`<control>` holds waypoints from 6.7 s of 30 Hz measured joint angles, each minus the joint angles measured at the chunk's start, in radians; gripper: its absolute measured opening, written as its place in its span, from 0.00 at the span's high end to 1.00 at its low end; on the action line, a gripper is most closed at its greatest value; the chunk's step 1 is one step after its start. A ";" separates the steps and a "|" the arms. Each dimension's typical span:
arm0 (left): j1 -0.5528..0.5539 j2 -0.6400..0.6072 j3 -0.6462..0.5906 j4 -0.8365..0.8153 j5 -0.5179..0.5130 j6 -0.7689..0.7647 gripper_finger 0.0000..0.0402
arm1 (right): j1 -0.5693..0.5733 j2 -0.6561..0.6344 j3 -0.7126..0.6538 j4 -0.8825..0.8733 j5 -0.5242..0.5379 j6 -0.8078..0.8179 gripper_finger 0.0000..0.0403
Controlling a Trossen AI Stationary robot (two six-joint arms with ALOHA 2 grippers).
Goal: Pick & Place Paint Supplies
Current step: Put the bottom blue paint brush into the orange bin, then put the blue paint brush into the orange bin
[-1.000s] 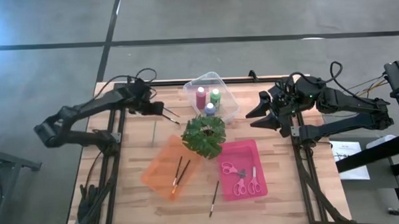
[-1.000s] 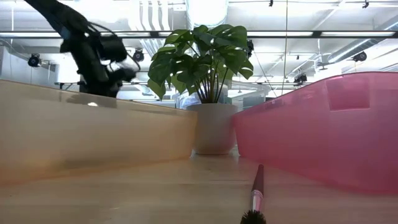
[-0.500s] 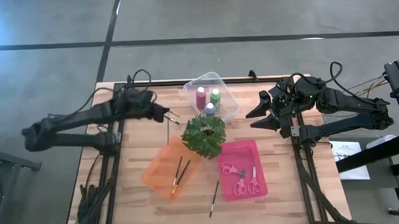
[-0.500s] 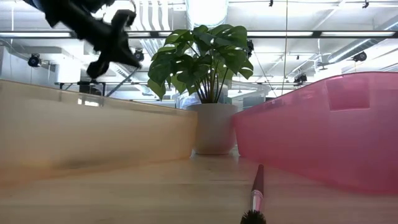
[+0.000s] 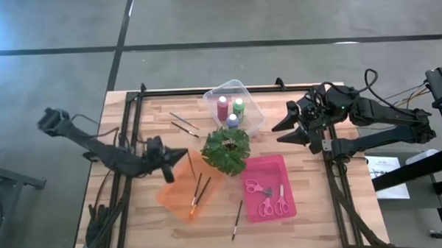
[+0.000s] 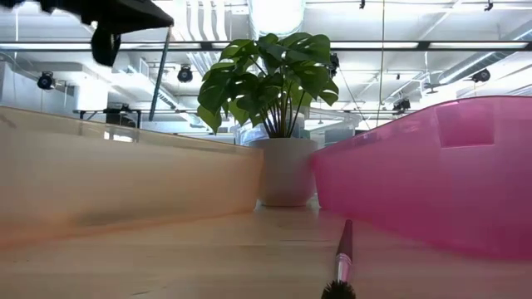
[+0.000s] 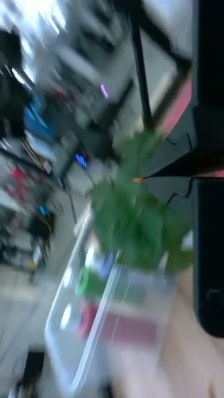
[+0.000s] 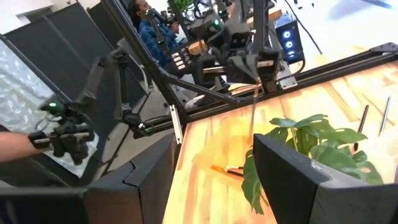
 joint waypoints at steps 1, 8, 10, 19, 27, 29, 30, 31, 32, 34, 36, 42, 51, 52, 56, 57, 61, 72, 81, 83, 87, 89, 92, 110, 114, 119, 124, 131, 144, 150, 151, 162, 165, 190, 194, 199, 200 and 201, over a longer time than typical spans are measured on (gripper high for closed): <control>-0.017 0.005 -0.049 0.114 0.001 0.008 1.00 | 0.000 0.000 0.000 -0.004 -0.003 0.006 0.47; -0.063 0.102 -0.336 0.864 0.007 0.233 1.00 | 0.007 0.000 0.000 -0.015 -0.020 0.007 0.47; -0.063 0.128 -0.383 1.003 0.050 0.312 1.00 | 0.007 0.001 0.000 -0.018 -0.019 0.006 0.47; -0.062 0.163 -0.411 1.181 0.401 0.670 1.00 | 0.006 0.001 -0.004 -0.112 0.026 0.012 0.47; -0.049 0.164 -0.411 1.184 0.613 0.859 1.00 | 0.007 0.001 -0.014 -0.170 0.033 0.035 0.47; -0.040 0.164 -0.411 1.130 0.613 0.869 1.00 | 0.007 0.001 -0.018 -0.176 0.033 0.049 0.47; -0.034 0.164 -0.411 1.100 0.617 0.869 1.00 | 0.007 0.001 -0.020 -0.176 0.033 0.062 0.47; -0.027 0.164 -0.411 1.073 0.629 0.868 1.00 | 0.007 0.001 -0.022 -0.176 0.033 0.074 0.47; -0.017 0.165 -0.412 1.050 0.649 0.865 1.00 | 0.007 0.001 -0.024 -0.176 0.033 0.082 0.47; 0.010 0.166 -0.413 1.020 0.692 0.864 1.00 | 0.007 0.001 -0.029 -0.176 0.033 0.098 0.47; 0.049 0.174 -0.413 1.010 0.738 0.860 1.00 | 0.007 0.001 -0.035 -0.176 0.032 0.117 0.47; 0.178 0.232 -0.418 1.002 0.875 0.813 1.00 | 0.007 0.001 -0.058 -0.176 0.032 0.136 0.47; 0.322 0.373 -0.419 1.082 1.019 0.811 1.00 | 0.007 0.001 -0.079 -0.177 0.033 0.156 0.47; 0.332 0.391 -0.419 1.092 1.033 0.813 1.00 | 0.006 0.001 -0.079 -0.177 0.033 0.156 0.47; 0.360 0.468 -0.419 1.150 1.064 0.815 1.00 | 0.006 0.001 -0.079 -0.199 0.055 0.157 0.47; 0.363 0.487 -0.419 1.164 1.065 0.815 1.00 | 0.006 0.001 -0.079 -0.204 0.056 0.157 0.47; 0.364 0.552 -0.418 1.213 1.069 0.794 0.98 | 0.006 0.001 -0.079 -0.207 0.056 0.161 0.47; 0.364 0.624 -0.398 1.219 1.057 0.681 0.89 | 0.006 0.001 -0.079 -0.214 0.056 0.163 0.47; 0.353 0.623 -0.404 1.199 1.057 0.482 0.88 | 0.006 0.001 -0.079 -0.214 0.056 0.163 0.47; 0.335 0.623 -0.404 1.180 1.057 0.415 0.88 | 0.006 0.000 -0.079 -0.215 0.056 0.161 0.47; 0.299 0.622 -0.405 1.154 1.057 0.292 0.88 | 0.006 0.000 -0.079 -0.215 0.056 0.153 0.47; 0.280 0.622 -0.405 1.151 1.057 0.268 0.88 | 0.006 0.000 -0.079 -0.216 0.056 0.142 0.47; 0.248 0.622 -0.406 1.150 1.057 0.257 0.88 | 0.006 0.000 -0.079 -0.217 0.056 0.136 0.47; 0.154 0.499 -0.298 1.269 0.588 0.407 0.88 | 0.006 0.000 -0.079 -0.214 0.086 0.082 0.47; 0.186 0.430 -0.225 1.260 0.270 0.516 0.88 | 0.007 0.000 -0.080 -0.214 0.088 0.072 0.47; 0.332 0.273 -0.165 1.137 0.122 0.556 0.88 | 0.006 0.000 -0.080 -0.213 0.093 0.049 0.47; 0.555 0.057 0.017 0.283 0.347 0.438 0.88 | 0.007 0.000 -0.081 -0.213 0.102 0.021 0.47; 0.944 0.103 0.440 -0.850 0.691 0.555 0.88 | 0.006 0.002 -0.083 -0.211 0.114 -0.015 0.47; 1.095 0.468 0.493 -0.914 0.997 1.373 0.88 | 0.006 0.010 -0.084 -0.212 0.138 -0.007 0.47; 1.095 0.650 0.493 -0.872 1.003 1.452 0.88 | 0.006 0.010 -0.084 -0.212 0.138 0.019 0.47; 1.095 0.674 0.493 -0.869 1.003 1.472 0.88 | 0.006 0.010 -0.084 -0.212 0.138 0.023 0.47; 1.097 0.801 0.493 -0.712 1.004 1.522 0.88 | 0.006 0.010 -0.084 -0.215 0.136 0.057 0.47; 1.098 0.826 0.493 -0.711 1.004 1.539 0.88 | 0.007 0.010 -0.084 -0.221 0.135 0.058 0.47; 1.130 0.875 0.439 -0.644 1.054 1.537 0.88 | 0.007 0.010 -0.085 -0.236 0.135 0.088 0.47; 1.131 0.873 0.420 -0.649 1.075 1.481 0.89 | 0.007 0.010 -0.085 -0.236 0.135 0.092 0.47; 1.131 0.858 0.416 -0.678 1.134 1.423 0.98 | 0.007 0.010 -0.085 -0.236 0.136 0.103 0.47; 1.130 0.847 0.413 -0.672 1.144 1.415 0.98 | 0.007 0.010 -0.085 -0.235 0.136 0.103 0.47; 1.128 0.835 0.411 -0.668 1.147 1.407 0.99 | 0.006 0.010 -0.085 -0.235 0.136 0.104 0.47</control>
